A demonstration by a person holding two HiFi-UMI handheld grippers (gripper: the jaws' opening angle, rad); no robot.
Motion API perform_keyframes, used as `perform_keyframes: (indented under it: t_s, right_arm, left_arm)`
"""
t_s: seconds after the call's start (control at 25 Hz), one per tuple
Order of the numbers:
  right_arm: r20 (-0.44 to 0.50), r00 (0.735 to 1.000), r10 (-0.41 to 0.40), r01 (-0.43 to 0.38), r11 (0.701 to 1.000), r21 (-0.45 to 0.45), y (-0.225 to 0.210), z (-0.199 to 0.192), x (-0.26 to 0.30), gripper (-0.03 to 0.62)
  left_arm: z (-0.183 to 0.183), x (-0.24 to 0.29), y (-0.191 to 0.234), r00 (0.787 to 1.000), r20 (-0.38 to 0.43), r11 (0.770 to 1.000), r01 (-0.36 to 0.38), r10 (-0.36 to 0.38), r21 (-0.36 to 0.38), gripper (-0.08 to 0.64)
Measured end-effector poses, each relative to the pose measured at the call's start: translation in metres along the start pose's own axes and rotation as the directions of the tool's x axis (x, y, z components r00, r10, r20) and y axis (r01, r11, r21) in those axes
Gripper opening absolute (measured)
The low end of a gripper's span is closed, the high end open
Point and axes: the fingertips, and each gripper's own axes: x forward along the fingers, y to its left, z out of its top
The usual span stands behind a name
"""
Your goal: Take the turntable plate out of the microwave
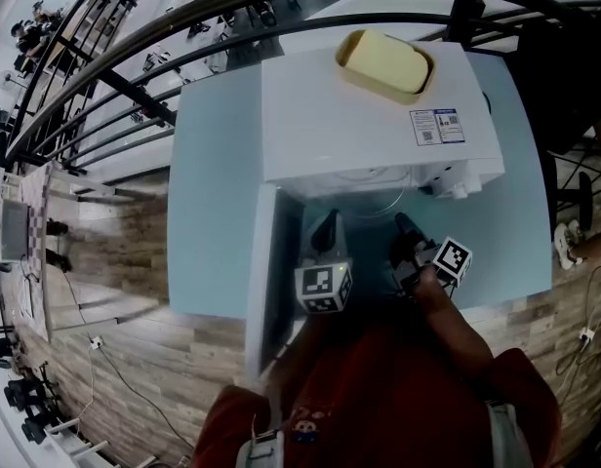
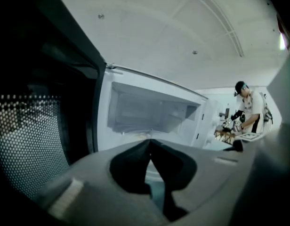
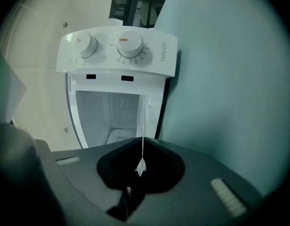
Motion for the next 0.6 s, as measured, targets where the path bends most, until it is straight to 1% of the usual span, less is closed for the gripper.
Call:
perform_keyframes:
  t_s: [0.2, 0.28, 0.36, 0.4, 0.48, 0.52, 0.6]
  right_arm:
    - [-0.003, 1.000, 0.010, -0.010, 0.999, 0.036, -0.001, -0.002, -0.003, 0.003]
    - [-0.008, 1.000, 0.016, -0.016, 0.999, 0.045, 0.000, -0.002, -0.003, 0.003]
    - [-0.009, 1.000, 0.021, -0.021, 0.998, 0.057, 0.000, -0.002, -0.004, 0.003]
    - [-0.010, 1.000, 0.024, -0.023, 0.998, 0.064, 0.000, -0.003, -0.005, 0.005]
    - [-0.012, 1.000, 0.029, -0.028, 0.997, 0.076, 0.000, -0.003, -0.006, 0.005]
    - [-0.012, 0.999, 0.033, -0.032, 0.996, 0.083, -0.001, -0.004, -0.007, 0.005]
    - [-0.014, 0.999, 0.041, -0.039, 0.995, 0.096, -0.001, -0.004, -0.009, 0.005]
  left_arm:
    - [-0.015, -0.005, 0.005, 0.999, -0.030, 0.996, -0.014, 0.012, -0.091, 0.000]
    - [-0.022, -0.005, 0.006, 0.999, -0.042, 0.991, -0.007, 0.001, -0.137, 0.027]
    - [-0.033, -0.002, 0.005, 0.998, -0.064, 0.975, 0.012, -0.027, -0.221, 0.084]
    - [-0.041, -0.001, 0.005, 0.996, -0.075, 0.960, 0.019, -0.042, -0.281, 0.115]
    - [-0.054, 0.001, 0.004, 0.993, -0.088, 0.913, 0.034, -0.077, -0.407, 0.174]
    - [-0.058, 0.002, 0.003, 0.992, -0.084, 0.883, 0.048, -0.099, -0.466, 0.199]
    - [-0.065, 0.008, -0.001, 0.988, -0.062, 0.815, 0.080, -0.141, -0.574, 0.248]
